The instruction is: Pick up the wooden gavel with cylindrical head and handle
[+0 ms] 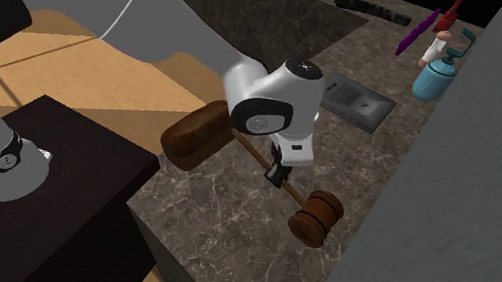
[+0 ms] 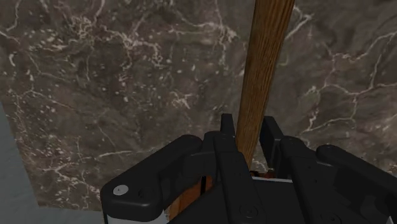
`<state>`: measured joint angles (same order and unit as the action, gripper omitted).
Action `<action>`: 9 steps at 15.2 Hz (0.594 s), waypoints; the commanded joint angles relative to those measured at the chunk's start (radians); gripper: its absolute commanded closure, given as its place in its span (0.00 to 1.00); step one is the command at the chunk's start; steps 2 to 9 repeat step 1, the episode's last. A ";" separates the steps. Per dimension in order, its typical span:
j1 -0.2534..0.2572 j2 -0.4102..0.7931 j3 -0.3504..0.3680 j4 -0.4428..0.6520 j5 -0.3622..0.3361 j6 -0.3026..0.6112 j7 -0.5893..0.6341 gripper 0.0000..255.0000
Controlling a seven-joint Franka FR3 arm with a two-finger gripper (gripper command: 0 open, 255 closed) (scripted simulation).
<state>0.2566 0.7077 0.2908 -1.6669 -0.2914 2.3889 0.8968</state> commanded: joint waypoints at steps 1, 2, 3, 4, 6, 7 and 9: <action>-0.002 -0.006 0.002 0.003 0.002 -0.008 -0.003 1.00; -0.002 -0.006 0.002 0.003 0.002 -0.008 -0.003 1.00; -0.002 -0.006 0.002 0.003 0.002 -0.008 -0.003 1.00; -0.002 -0.006 0.002 0.003 0.002 -0.008 -0.003 1.00; -0.002 -0.006 0.002 0.003 0.002 -0.008 -0.003 1.00; -0.002 -0.006 0.002 0.003 0.002 -0.008 -0.003 1.00; -0.002 -0.006 0.002 0.003 0.002 -0.008 -0.003 1.00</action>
